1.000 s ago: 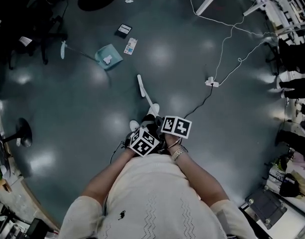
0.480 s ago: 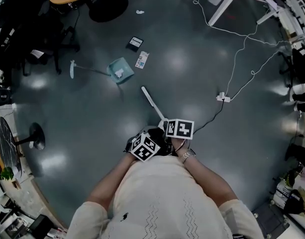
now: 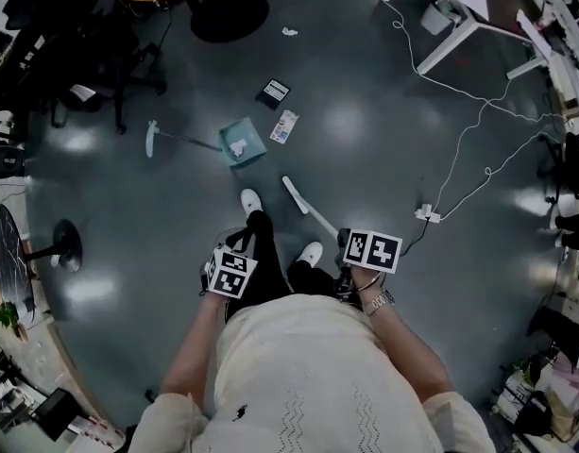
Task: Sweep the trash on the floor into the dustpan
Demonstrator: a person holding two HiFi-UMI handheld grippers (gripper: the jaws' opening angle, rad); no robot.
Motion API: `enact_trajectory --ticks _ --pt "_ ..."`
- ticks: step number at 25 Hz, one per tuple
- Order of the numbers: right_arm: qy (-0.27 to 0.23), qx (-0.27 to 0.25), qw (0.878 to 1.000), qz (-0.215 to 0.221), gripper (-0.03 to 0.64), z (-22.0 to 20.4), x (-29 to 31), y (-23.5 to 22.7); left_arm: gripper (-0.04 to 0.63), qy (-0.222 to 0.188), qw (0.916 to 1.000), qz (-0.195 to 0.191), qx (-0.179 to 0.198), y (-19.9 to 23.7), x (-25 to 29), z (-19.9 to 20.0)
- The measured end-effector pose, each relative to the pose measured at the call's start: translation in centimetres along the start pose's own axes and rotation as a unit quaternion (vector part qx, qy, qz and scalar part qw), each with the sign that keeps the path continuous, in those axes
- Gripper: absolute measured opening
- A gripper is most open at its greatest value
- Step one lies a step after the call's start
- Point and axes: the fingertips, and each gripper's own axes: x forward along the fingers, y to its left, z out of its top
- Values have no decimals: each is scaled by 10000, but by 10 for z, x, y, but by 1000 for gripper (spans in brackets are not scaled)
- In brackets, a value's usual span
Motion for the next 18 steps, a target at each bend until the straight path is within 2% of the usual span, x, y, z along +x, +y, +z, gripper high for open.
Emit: enact_trajectory --ticks 2,4,7,10,12,16,18 --pt "92 -102 9999 -98 57 13 10 10 61 24 9997 110 -206 43 5 1" --pt "116 22 9997 -192 52 25 20 18 61 79 9995 135 -275 80 13 4" --pt "11 418 9988 -250 49 44 29 35 61 284 9995 44 -119 123 25 17" --pt "87 466 9983 -335 49 67 41 60 61 323 9994 -81 -108 167 32 39" --pt "253 348 9983 -404 49 79 50 76 61 301 9994 -162 -112 193 33 53" --pt "420 -180 9972 -599 49 98 64 100 61 291 9991 -230 199 240 36 75" --pt "461 -275 9966 -629 49 104 72 111 61 264 9991 -175 276 259 35 81"
